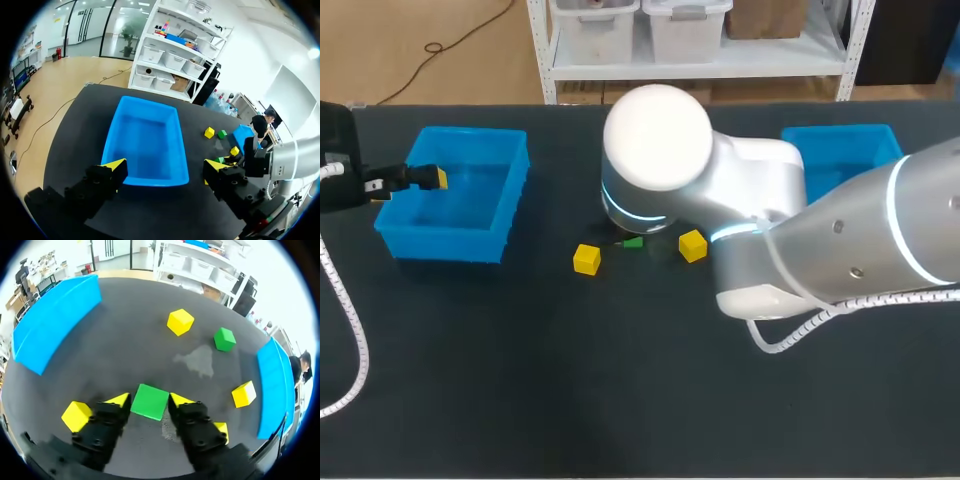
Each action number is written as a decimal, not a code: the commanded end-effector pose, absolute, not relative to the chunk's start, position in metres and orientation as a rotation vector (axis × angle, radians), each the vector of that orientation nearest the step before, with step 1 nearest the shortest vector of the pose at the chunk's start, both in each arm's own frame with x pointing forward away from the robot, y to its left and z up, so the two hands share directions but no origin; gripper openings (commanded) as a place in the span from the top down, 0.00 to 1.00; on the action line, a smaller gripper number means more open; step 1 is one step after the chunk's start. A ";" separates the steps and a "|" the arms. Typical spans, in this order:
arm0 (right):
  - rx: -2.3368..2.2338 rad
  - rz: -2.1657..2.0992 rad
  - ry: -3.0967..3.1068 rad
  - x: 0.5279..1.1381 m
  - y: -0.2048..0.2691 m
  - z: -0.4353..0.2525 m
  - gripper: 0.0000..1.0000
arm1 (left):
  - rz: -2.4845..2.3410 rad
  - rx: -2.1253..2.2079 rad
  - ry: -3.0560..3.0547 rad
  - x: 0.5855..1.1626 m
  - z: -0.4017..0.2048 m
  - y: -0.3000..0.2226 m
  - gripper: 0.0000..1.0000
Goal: Put the green cubes in the right bin and the yellow cubes in the left bin.
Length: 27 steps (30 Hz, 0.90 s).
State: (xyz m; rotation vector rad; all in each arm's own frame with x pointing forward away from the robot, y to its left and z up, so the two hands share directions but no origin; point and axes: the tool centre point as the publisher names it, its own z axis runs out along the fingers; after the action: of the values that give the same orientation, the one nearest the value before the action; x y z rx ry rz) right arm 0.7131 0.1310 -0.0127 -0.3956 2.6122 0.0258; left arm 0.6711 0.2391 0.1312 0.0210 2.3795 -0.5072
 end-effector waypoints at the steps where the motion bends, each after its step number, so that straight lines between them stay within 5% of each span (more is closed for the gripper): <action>1: -0.399 0.038 2.601 0.710 0.127 -0.007 1.00 | -0.493 0.014 2.386 0.672 0.132 0.236 0.00; 11: -0.482 0.134 2.410 0.697 0.095 0.077 1.00 | -0.493 0.014 2.386 0.672 0.132 0.236 0.00; 27: 0.031 -0.067 2.336 0.775 -0.121 0.130 1.00 | -0.493 0.014 2.386 0.672 0.132 0.236 0.00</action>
State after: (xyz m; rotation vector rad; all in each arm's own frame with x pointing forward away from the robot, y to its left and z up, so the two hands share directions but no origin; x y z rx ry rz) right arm 0.7798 -0.0783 0.1295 0.0080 2.3877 -0.0736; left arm 0.6711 0.2391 0.1312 0.0210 2.3795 -0.5071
